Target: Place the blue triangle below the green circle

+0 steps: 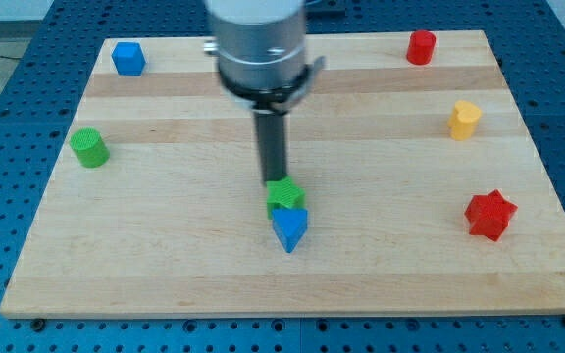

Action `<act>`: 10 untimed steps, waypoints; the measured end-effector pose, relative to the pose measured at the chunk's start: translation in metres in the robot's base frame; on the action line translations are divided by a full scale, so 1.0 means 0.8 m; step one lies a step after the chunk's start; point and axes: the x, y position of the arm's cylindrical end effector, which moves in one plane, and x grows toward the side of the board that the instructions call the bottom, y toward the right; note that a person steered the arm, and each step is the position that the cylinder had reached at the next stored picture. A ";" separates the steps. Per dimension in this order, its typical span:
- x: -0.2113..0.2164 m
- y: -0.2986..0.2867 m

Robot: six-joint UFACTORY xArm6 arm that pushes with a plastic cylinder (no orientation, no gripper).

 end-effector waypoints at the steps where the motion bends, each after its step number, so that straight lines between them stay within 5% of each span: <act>1: 0.034 0.052; 3: 0.045 -0.027; 6: 0.081 0.082; 9: 0.114 -0.092; 10: 0.128 -0.056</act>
